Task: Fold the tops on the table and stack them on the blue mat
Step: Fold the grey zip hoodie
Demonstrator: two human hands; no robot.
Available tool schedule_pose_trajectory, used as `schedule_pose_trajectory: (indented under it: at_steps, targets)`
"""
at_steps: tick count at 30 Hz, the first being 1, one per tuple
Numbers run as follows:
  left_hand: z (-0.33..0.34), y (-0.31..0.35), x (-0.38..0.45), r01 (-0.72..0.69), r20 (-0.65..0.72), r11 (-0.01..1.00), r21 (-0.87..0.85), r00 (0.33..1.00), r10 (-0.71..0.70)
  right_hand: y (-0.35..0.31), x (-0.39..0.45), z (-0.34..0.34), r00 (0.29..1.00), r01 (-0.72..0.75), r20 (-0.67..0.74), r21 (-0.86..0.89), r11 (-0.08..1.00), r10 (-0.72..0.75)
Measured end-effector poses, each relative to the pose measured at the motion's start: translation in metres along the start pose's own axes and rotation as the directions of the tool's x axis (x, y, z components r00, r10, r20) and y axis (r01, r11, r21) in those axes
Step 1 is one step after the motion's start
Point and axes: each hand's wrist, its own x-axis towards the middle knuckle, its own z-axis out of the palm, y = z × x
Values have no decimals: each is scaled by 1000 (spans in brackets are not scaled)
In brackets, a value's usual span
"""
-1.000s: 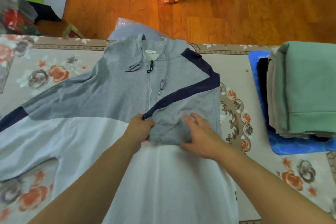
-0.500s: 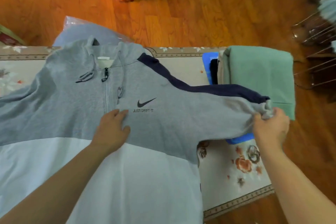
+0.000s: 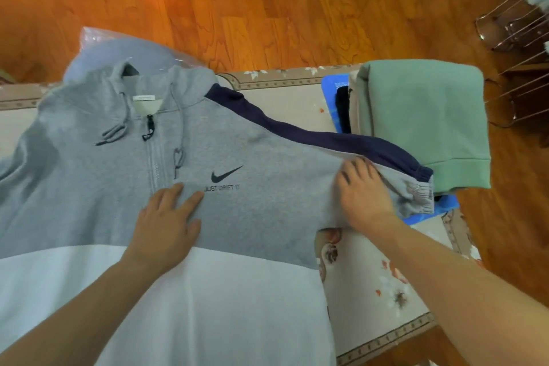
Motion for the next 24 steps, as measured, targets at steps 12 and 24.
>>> schedule_pose_trajectory:
  at_steps: [12,24]
  targets:
    - [-34,-187,19,517,-329,854,-56,798,-505,-149,196,-153,921,199,-390,516,833,22]
    - [-25,-193,24,511,-365,859,15,803,-471,-248,387,-262,1000,-30,23,767,641,19]
